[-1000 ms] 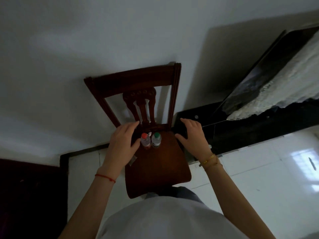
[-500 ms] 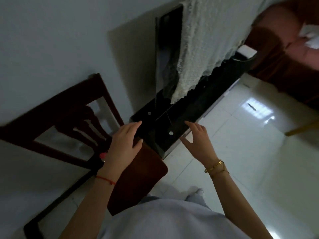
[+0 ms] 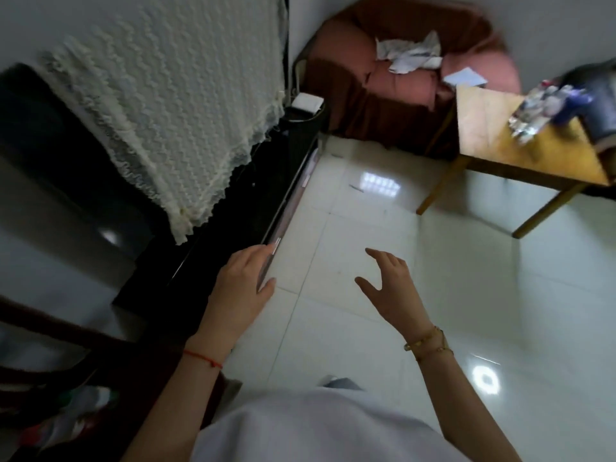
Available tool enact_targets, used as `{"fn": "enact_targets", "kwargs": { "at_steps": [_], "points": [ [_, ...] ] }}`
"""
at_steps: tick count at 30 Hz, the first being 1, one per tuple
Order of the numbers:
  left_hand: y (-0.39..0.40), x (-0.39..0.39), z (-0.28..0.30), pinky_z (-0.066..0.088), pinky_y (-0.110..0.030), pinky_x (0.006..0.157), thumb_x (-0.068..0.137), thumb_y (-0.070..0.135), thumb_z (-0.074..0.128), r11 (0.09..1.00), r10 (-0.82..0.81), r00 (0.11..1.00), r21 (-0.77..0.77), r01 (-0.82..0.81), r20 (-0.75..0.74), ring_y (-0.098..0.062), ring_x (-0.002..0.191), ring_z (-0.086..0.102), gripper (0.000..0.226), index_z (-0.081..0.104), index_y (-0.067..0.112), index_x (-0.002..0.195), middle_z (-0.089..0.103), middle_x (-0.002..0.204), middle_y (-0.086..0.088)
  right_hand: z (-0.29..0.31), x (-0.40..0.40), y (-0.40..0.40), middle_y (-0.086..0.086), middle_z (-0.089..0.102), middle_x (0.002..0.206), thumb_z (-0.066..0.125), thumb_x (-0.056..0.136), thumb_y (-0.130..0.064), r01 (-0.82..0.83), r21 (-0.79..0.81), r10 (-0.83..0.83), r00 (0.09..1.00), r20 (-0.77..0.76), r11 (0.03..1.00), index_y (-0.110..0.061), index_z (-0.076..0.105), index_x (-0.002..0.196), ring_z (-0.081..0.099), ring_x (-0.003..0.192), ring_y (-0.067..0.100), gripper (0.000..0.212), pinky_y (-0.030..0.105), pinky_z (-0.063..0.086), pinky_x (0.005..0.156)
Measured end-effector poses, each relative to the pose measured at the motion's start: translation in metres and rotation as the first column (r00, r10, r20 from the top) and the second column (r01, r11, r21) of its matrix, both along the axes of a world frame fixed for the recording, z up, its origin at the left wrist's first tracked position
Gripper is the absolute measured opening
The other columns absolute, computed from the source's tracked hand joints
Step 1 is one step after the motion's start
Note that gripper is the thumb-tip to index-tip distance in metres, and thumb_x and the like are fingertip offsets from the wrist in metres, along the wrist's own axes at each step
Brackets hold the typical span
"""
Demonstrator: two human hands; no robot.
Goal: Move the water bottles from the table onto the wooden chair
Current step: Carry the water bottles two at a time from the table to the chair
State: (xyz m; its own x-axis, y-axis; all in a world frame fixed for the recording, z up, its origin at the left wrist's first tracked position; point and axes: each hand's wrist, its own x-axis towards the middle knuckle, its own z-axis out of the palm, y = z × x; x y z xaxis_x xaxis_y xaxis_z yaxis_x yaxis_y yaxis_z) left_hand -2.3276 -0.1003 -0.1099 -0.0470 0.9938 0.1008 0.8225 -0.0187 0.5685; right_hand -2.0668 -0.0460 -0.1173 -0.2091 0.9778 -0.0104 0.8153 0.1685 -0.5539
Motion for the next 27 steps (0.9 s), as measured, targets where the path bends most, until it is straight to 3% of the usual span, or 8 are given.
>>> {"fn": "enact_targets", "kwargs": {
  "at_steps": [3,10,16,27],
  "points": [
    [0.040,0.056,0.003,0.035,-0.034,0.110,0.086,0.017,0.063,0.996,-0.084,0.996,0.007,0.084,0.022,-0.020,0.128,0.042,0.056,0.044,0.016,0.139,0.050,0.137,-0.003,0.004,0.060,0.014,0.004,0.051,0.134,0.065,0.086,-0.026,0.105,0.003,-0.105,0.994,-0.007,0.994,-0.014,0.044,0.135,0.038,0.128,0.024,0.055,0.034,0.034,0.108],
    [0.117,0.146,0.001,0.032,-0.030,0.111,0.089,0.023,0.060,0.959,-0.281,0.959,-0.018,0.281,0.030,-0.014,0.131,0.037,0.056,0.040,0.023,0.141,0.047,0.140,0.001,0.001,0.158,0.036,0.006,0.051,0.134,0.065,0.086,-0.026,0.326,-0.026,-0.326,0.945,-0.010,0.945,-0.013,0.044,0.136,0.038,0.129,0.024,0.056,0.035,0.034,0.108],
    [0.190,0.201,-0.006,0.035,-0.040,0.111,0.089,0.023,0.061,0.913,-0.405,0.914,-0.063,0.404,-0.006,-0.018,0.130,0.041,0.056,0.040,0.020,0.141,0.049,0.139,-0.001,-0.010,0.213,0.069,0.005,0.050,0.135,0.064,0.086,-0.028,0.463,-0.049,-0.464,0.886,-0.014,0.885,-0.014,0.044,0.135,0.038,0.129,0.023,0.054,0.038,0.036,0.109],
    [0.394,0.324,0.005,0.038,-0.035,0.109,0.087,0.021,0.064,0.839,-0.543,0.839,0.012,0.544,-0.043,-0.018,0.127,0.045,0.055,0.044,0.019,0.138,0.053,0.136,-0.001,-0.008,0.318,0.230,0.004,0.050,0.135,0.063,0.087,-0.031,0.598,-0.005,-0.598,0.801,-0.005,0.802,-0.015,0.043,0.136,0.040,0.129,0.020,0.055,0.033,0.035,0.110]
  ]
}}
